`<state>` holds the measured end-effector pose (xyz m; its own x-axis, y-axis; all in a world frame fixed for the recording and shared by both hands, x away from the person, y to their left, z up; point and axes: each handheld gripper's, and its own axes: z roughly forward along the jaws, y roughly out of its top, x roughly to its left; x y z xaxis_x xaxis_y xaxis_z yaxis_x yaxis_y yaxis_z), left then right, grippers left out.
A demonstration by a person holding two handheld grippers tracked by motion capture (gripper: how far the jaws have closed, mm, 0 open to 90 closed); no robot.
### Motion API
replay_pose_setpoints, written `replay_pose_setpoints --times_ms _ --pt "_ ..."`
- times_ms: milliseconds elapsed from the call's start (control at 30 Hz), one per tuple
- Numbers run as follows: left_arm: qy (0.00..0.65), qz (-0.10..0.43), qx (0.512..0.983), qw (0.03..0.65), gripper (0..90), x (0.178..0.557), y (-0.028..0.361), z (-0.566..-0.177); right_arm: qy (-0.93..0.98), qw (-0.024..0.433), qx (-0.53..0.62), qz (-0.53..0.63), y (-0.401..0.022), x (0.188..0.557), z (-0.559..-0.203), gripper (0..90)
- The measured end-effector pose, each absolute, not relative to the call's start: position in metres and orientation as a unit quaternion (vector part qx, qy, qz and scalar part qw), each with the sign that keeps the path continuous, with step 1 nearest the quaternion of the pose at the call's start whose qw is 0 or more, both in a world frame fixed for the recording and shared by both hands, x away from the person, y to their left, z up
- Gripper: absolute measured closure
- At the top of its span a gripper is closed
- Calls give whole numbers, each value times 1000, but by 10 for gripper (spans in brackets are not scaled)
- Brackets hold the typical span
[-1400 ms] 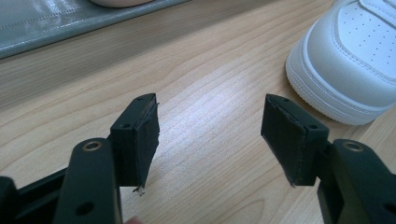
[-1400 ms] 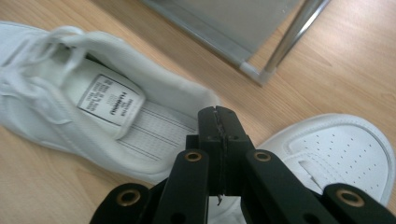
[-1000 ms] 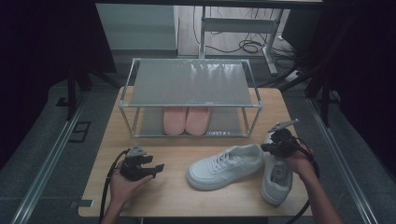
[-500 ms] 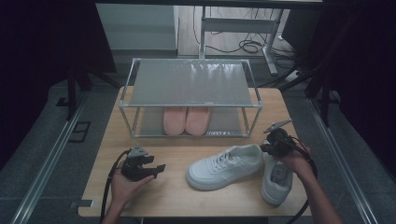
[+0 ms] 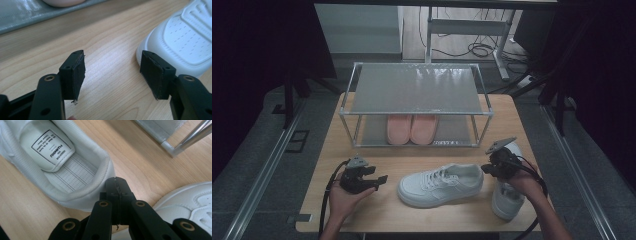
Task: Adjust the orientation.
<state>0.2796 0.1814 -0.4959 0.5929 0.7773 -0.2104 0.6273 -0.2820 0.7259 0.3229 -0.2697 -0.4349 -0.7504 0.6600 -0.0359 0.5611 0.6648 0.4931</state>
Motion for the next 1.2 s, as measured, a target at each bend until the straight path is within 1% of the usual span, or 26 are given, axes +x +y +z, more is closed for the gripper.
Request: replay_pose_setpoints --times_ms 233,467,567,667,733,933,1133,1200 --pt "444 90 794 405 371 280 182 -497 909 105 325 239 -266 313 -436 900" --pt "447 90 791 409 368 280 183 -497 913 89 310 249 -259 308 -437 900" --pt "447 91 790 409 368 280 184 -497 914 95 305 249 -256 305 -437 900" --pt "448 91 790 408 368 280 185 -497 912 90 308 255 -259 306 -438 900" --pt "449 91 790 408 369 280 186 -498 909 82 313 261 -261 310 -437 900" --pt "448 92 792 405 370 280 185 -498 905 81 319 269 -259 322 -430 900" --pt "451 91 792 403 371 281 186 -500 909 76 317 258 -246 338 -428 900" --pt "451 91 792 401 371 281 187 -500 916 66 310 245 -237 344 -432 900"
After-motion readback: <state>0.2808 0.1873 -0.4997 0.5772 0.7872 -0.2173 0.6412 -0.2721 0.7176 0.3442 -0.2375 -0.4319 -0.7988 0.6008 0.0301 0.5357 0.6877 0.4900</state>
